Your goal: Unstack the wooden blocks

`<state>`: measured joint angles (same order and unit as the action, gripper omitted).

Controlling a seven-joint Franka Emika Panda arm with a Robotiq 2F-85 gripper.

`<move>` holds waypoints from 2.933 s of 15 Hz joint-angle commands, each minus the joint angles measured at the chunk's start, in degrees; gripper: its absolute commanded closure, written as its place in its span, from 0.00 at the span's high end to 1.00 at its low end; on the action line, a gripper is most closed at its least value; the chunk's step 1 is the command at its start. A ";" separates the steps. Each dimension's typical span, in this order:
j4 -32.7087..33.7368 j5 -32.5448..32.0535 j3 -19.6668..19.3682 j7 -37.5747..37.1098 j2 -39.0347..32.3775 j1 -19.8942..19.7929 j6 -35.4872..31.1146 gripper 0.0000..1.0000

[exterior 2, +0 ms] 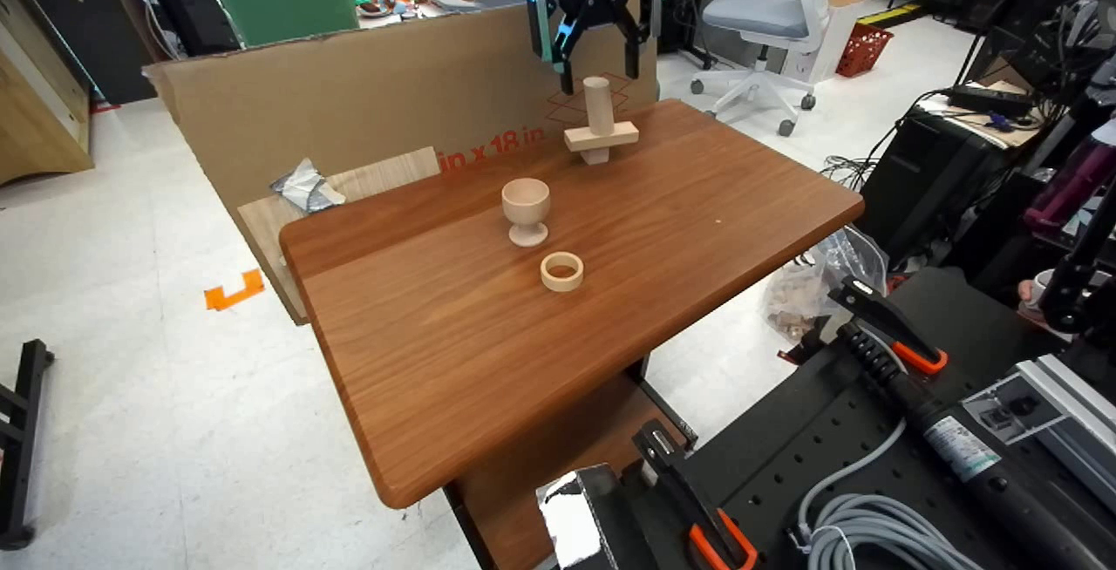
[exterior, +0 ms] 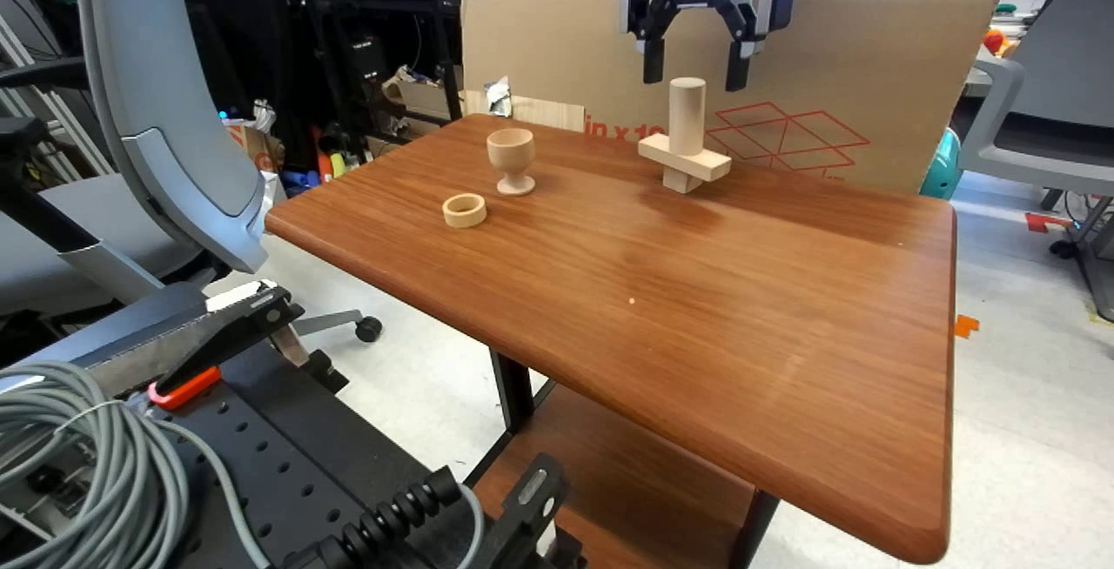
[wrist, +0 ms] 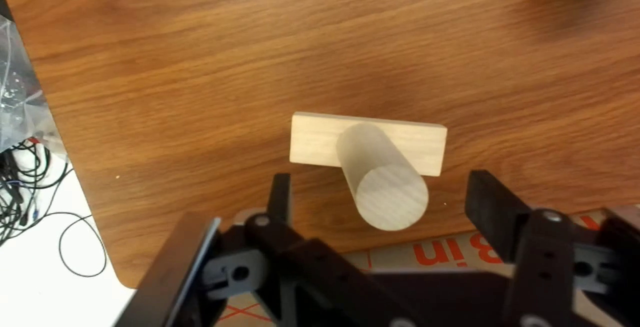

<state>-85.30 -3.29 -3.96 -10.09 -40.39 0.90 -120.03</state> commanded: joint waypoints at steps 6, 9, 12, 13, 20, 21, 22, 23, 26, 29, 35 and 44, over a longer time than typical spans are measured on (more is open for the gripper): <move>4.27 -1.52 -0.53 -1.02 -2.59 1.03 3.87 0.18; 3.14 -1.74 -0.40 -0.74 -1.00 1.00 3.38 0.10; -0.52 -1.61 -0.33 -0.09 2.46 0.66 3.13 0.10; -1.77 -2.07 -0.61 -0.46 3.33 0.93 3.15 0.10; -14.49 -5.48 -1.19 -3.02 9.14 1.71 -0.91 0.10; -15.79 -5.89 -1.07 -3.37 9.42 1.79 -1.47 0.10; -16.79 -6.21 -1.05 -3.83 9.44 1.98 -2.10 0.10; -17.61 -6.32 -0.98 -4.15 9.43 2.18 -2.53 0.10; -18.93 -6.94 -1.00 -5.41 8.72 3.12 -3.55 0.10; -19.50 -7.53 -1.18 -6.86 8.00 3.98 -3.46 0.10; -20.03 -8.10 -1.15 -7.64 7.51 4.30 -3.12 0.10; -20.49 -8.97 -1.41 -7.75 6.71 4.66 -3.29 0.10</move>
<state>-104.95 -10.12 -4.36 -16.53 -33.88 4.23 -121.70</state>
